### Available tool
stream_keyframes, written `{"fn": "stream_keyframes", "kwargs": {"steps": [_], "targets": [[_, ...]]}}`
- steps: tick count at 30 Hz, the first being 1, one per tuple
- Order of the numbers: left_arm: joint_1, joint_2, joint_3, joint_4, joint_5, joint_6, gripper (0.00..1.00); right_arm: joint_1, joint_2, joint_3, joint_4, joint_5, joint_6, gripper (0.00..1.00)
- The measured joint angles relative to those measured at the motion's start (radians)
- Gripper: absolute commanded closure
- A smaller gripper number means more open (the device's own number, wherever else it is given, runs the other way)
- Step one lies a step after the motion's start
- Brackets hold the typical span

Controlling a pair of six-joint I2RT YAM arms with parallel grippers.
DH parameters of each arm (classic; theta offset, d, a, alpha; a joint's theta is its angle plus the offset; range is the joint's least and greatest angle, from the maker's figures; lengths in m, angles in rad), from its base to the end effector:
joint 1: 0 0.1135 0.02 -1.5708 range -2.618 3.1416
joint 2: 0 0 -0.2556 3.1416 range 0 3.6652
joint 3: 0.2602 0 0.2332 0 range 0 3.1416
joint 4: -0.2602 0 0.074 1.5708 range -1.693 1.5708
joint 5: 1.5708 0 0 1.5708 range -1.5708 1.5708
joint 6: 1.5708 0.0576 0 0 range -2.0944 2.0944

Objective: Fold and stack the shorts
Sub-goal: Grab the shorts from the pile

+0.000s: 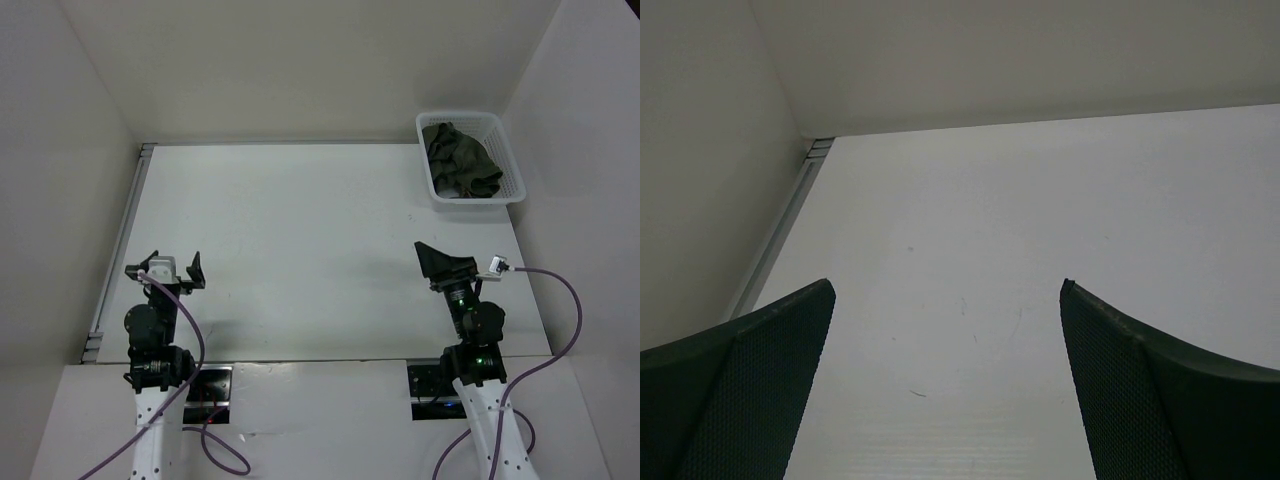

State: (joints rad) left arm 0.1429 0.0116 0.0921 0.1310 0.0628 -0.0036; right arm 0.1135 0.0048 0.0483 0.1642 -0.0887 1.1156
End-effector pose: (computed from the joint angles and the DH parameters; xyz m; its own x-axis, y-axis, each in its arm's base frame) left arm 0.1121 0.0125 0.2220 0.2081 0.0263 -0.9778 -0.0806 0.9967 0.0097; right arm 0.1142 0.0181 0.2116 -0.0886 0.8903 -0.4466 -0.2715 0.4098 0.8708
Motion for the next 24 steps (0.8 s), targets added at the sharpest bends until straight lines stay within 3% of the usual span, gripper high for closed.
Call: {"fn": "stream_keyframes", "kwargs": {"steps": [6,9,13,15,20,24], "targets": [[-0.023,0.001,0.000,0.032,0.050,0.000,0.00,0.000,0.082,0.139,-0.110,0.074,-0.098,0.02],[-0.027,0.008,0.006,0.098,0.075,0.000,0.00,0.002,0.402,0.429,-0.192,0.075,-0.228,0.02],[-0.035,0.093,0.099,0.116,0.104,0.000,0.00,0.016,1.011,1.023,-0.284,0.133,-0.417,0.00],[-0.040,0.223,0.199,0.118,0.070,0.000,0.00,0.035,1.202,1.186,-0.284,0.191,-0.494,0.00],[-0.043,0.717,0.593,-0.009,-0.014,0.000,0.00,0.057,1.416,1.295,-0.356,0.362,-0.697,0.00],[-0.041,1.151,0.978,-0.185,0.003,0.001,0.00,0.043,1.681,1.604,-0.394,0.494,-0.832,0.00]]}}
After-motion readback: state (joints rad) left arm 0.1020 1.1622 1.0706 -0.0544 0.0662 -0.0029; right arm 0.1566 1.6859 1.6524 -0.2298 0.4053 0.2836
